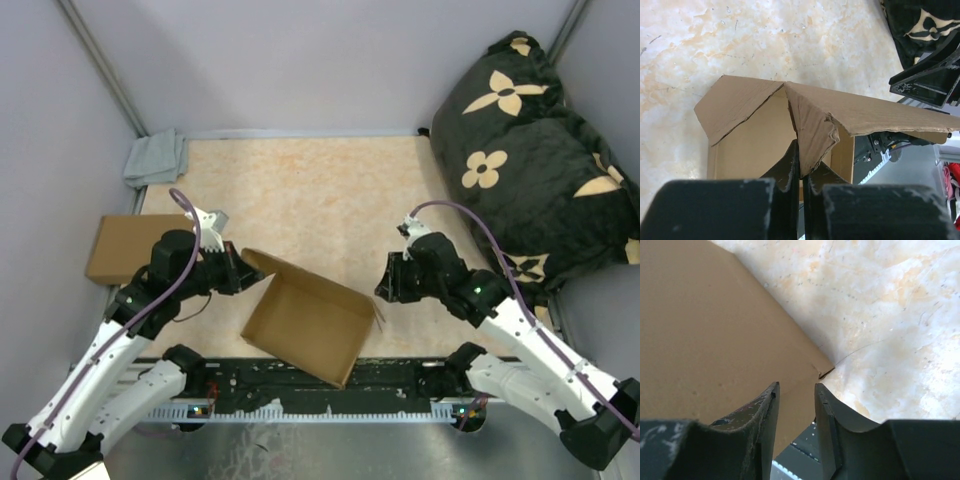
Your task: Fold the paper box
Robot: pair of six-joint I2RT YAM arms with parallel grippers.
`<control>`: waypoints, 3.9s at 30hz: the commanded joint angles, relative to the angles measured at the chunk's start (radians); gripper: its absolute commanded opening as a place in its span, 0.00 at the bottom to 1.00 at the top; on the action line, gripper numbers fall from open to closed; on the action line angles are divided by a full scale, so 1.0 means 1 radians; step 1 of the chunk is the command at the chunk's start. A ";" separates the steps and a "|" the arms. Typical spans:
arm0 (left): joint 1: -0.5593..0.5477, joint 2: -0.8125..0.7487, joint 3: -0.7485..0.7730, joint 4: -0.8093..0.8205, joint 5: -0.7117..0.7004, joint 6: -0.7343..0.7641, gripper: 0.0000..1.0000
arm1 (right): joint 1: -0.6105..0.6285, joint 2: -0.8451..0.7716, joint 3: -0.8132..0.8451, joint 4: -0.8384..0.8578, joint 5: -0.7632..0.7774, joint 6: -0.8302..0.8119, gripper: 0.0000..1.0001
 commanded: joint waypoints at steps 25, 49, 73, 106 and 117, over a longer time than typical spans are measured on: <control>-0.001 0.298 0.228 0.355 -0.325 -0.072 0.05 | -0.044 0.407 0.450 0.035 0.448 -0.168 0.49; 0.067 0.670 0.360 0.569 -0.344 -0.093 0.05 | -0.244 0.280 0.371 0.014 0.074 -0.249 0.48; 0.082 0.759 0.398 0.577 -0.314 -0.107 0.06 | -0.036 0.186 0.205 0.246 0.131 -0.140 0.48; 0.084 0.566 0.299 0.458 -0.341 0.036 0.63 | 0.003 0.494 0.406 0.491 0.566 -0.419 0.00; 0.084 0.450 0.255 0.327 -0.475 0.192 0.67 | -0.081 0.512 0.378 0.503 0.502 -0.468 0.00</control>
